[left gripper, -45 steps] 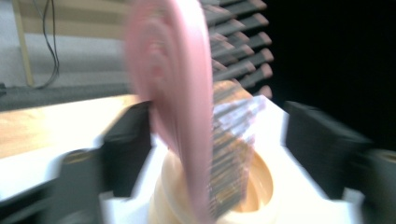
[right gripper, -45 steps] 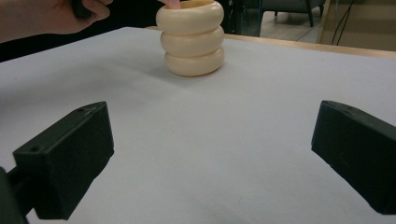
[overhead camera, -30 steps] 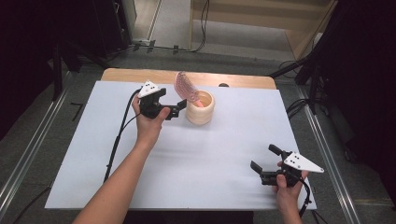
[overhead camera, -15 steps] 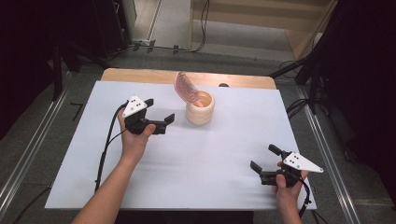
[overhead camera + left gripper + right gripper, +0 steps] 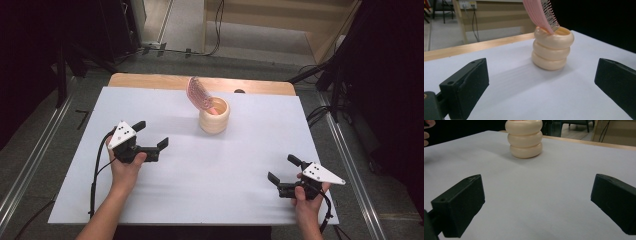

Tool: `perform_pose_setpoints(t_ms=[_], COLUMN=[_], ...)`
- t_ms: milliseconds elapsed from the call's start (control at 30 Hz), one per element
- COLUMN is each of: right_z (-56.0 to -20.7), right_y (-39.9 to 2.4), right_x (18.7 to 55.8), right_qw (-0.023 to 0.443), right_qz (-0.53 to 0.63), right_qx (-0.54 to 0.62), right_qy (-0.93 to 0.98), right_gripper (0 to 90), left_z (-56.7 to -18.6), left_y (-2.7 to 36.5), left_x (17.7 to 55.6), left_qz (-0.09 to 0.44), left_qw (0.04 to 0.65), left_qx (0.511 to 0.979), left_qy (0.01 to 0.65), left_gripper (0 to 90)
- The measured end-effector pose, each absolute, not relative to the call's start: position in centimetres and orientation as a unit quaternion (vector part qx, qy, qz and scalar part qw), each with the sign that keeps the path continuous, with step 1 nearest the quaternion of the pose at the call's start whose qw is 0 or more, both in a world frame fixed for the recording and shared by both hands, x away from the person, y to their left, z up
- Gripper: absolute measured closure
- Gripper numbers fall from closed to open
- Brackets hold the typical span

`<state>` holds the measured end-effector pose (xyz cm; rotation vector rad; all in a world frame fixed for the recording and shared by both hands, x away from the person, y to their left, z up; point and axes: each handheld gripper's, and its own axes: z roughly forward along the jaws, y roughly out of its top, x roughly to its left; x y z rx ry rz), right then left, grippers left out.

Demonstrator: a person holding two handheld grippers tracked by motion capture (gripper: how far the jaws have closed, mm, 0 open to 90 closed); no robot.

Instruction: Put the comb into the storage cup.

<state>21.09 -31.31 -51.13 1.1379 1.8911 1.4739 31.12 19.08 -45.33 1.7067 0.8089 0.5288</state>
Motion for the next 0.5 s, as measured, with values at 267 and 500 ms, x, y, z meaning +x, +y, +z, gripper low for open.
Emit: perform_pose_setpoints(t_ms=[267, 500], right_z=[-51.1, -51.2], right_y=[-31.3, -31.3], right_x=[21.1, 21.1], right_qw=[0.243, 0.245], right_qz=[0.539, 0.538], right_qx=[0.417, 0.420], right_qy=[0.690, 0.689], right_gripper=[0.0, 0.0], left_z=[-45.9, -46.6], left_y=[21.4, 23.6], left_x=[28.6, 26.8], left_qz=[0.239, 0.252], left_qw=[0.550, 0.549], left_qx=[0.725, 0.715], left_qy=[0.338, 0.352], left_gripper=[0.0, 0.0])
